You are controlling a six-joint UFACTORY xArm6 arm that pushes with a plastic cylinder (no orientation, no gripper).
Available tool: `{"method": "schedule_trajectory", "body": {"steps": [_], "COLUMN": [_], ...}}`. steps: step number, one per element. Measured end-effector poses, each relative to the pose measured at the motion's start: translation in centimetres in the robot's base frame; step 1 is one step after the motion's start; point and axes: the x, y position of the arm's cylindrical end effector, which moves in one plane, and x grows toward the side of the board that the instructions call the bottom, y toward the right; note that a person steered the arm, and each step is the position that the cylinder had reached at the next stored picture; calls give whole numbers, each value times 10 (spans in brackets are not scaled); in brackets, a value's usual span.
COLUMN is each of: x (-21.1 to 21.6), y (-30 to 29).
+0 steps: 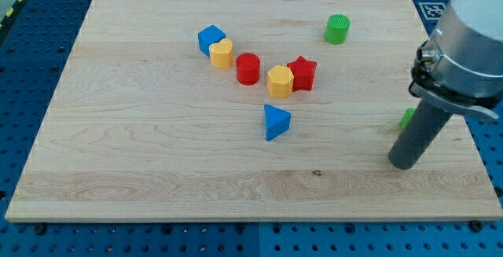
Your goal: Move the green star diagonal bottom right to the red star
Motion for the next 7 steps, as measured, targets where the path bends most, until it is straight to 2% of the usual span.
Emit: {"method": "schedule_trajectory", "body": {"steps": [2, 3, 4, 5, 6, 7], "x": [-59, -21, 6, 2, -40, -89], "y": [-15, -14, 11, 48, 60, 39]}}
